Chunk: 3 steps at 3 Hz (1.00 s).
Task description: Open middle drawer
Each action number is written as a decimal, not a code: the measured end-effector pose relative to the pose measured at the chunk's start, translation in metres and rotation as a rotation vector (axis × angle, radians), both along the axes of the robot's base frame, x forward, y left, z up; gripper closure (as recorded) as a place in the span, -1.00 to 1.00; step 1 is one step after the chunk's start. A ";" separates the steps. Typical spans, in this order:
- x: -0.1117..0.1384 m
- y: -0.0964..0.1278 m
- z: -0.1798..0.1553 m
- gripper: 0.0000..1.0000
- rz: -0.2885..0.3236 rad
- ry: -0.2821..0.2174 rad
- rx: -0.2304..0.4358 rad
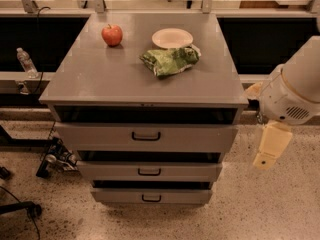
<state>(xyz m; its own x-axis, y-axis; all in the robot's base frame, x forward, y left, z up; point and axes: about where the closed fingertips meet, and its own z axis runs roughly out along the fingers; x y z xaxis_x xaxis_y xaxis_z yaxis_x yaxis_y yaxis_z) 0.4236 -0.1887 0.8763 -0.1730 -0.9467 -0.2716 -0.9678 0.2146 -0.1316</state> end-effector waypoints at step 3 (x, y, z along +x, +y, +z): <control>-0.005 0.009 -0.056 -1.00 -0.003 0.033 0.001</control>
Offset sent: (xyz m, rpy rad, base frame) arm -0.0006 0.0076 -0.0355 -0.0001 0.0294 0.0146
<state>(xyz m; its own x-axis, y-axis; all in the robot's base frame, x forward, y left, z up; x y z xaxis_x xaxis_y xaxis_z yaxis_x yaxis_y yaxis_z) 0.4189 -0.1793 0.8204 -0.1849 -0.9458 -0.2670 -0.9710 0.2178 -0.0991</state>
